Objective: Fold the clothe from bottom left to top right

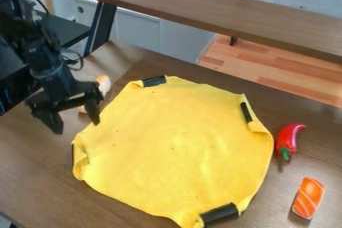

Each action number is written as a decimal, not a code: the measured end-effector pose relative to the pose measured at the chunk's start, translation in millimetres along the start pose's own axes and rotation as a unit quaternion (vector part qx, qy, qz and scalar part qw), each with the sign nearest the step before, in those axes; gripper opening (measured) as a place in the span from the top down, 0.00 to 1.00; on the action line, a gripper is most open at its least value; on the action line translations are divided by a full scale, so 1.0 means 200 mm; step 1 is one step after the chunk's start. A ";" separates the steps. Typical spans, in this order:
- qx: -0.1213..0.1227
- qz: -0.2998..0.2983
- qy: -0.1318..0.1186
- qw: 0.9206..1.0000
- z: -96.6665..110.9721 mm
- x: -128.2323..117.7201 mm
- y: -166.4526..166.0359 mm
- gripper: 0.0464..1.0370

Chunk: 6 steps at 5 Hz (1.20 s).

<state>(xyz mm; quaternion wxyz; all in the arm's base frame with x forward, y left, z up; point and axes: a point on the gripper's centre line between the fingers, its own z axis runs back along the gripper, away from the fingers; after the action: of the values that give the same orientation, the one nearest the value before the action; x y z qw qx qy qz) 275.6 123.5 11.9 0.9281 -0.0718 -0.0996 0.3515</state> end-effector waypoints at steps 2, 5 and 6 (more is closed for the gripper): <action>0.051 0.003 0.007 0.999 -0.14 -0.06 0.14 0.04; 0.076 0.004 -0.025 0.997 -0.25 -0.08 0.14 0.64; 0.075 0.014 -0.010 0.997 -0.25 -0.11 0.14 0.86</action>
<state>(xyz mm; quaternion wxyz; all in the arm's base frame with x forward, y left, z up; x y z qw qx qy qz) 253.7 125.6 -45.6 0.9247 -0.0004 -0.0809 0.3719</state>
